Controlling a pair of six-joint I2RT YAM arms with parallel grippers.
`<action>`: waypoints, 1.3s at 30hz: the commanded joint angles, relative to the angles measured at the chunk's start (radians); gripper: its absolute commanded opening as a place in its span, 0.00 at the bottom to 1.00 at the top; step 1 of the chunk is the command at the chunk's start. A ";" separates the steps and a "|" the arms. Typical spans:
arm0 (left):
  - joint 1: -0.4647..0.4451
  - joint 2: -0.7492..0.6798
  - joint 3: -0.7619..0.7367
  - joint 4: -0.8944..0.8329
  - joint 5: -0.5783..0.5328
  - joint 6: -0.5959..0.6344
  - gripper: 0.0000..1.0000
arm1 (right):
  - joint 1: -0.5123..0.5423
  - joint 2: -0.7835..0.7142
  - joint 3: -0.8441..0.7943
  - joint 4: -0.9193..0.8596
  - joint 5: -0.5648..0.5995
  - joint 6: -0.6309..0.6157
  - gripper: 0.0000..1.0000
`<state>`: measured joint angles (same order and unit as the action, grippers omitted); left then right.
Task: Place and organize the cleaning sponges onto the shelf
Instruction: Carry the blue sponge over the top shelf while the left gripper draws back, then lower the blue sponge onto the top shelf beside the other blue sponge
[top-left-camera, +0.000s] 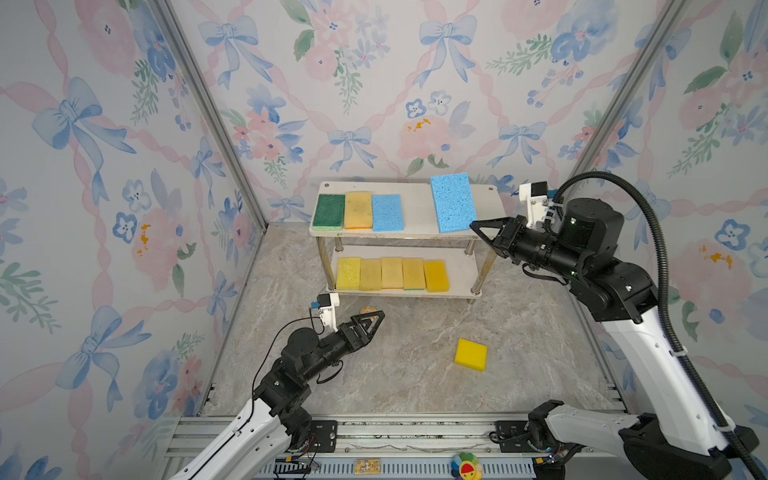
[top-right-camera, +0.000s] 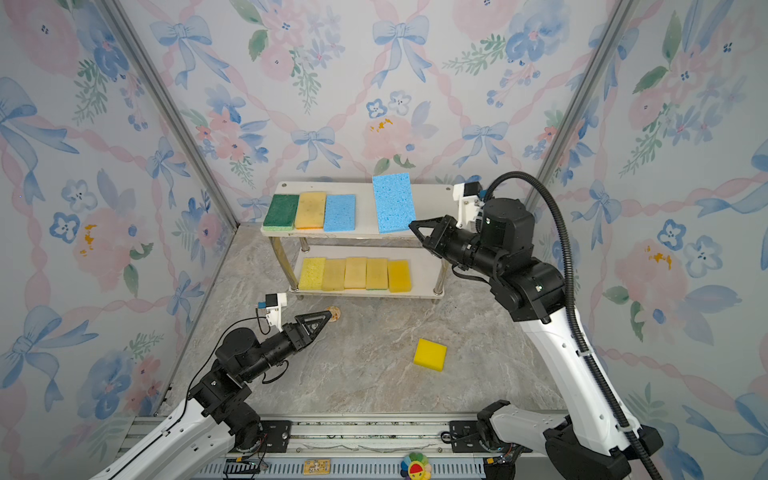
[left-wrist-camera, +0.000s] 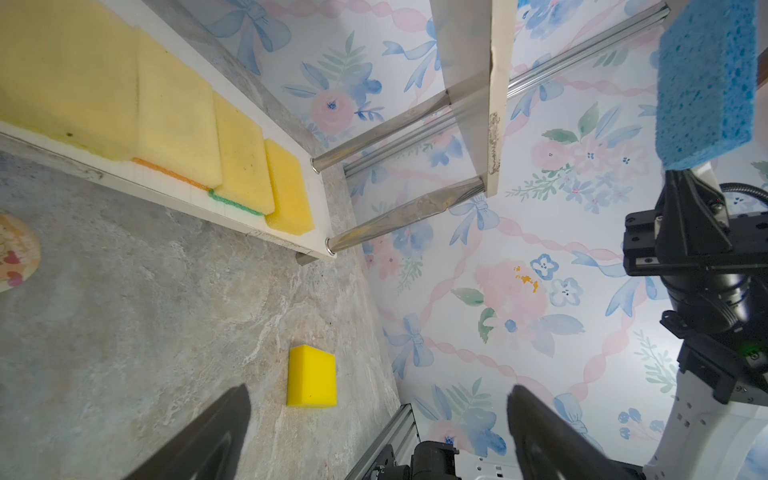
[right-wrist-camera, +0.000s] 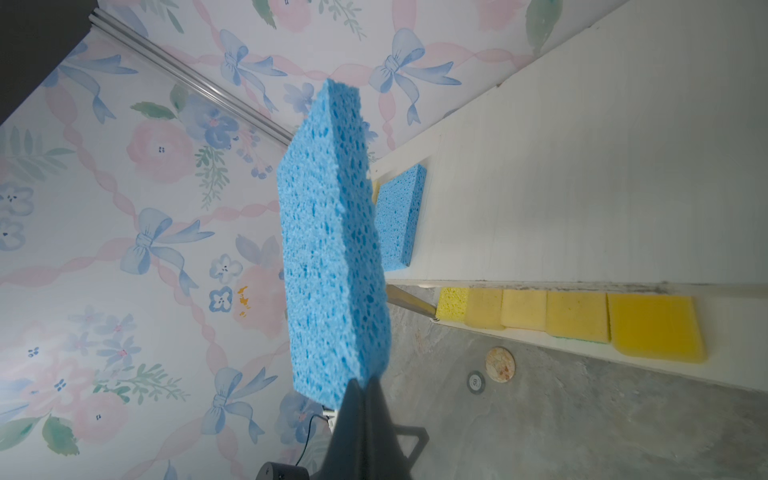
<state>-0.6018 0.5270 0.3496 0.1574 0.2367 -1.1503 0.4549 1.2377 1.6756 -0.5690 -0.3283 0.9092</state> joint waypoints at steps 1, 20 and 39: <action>0.007 -0.010 0.005 -0.036 0.011 0.049 0.98 | -0.023 0.041 0.019 0.104 -0.039 0.114 0.01; 0.011 -0.058 -0.010 -0.089 0.005 0.072 0.98 | 0.006 0.261 0.075 0.103 -0.081 0.165 0.00; 0.025 -0.075 -0.023 -0.098 0.020 0.075 0.98 | 0.023 0.319 0.076 0.110 -0.078 0.158 0.00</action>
<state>-0.5858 0.4644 0.3401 0.0605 0.2390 -1.0992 0.4675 1.5452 1.7298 -0.4744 -0.3935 1.0706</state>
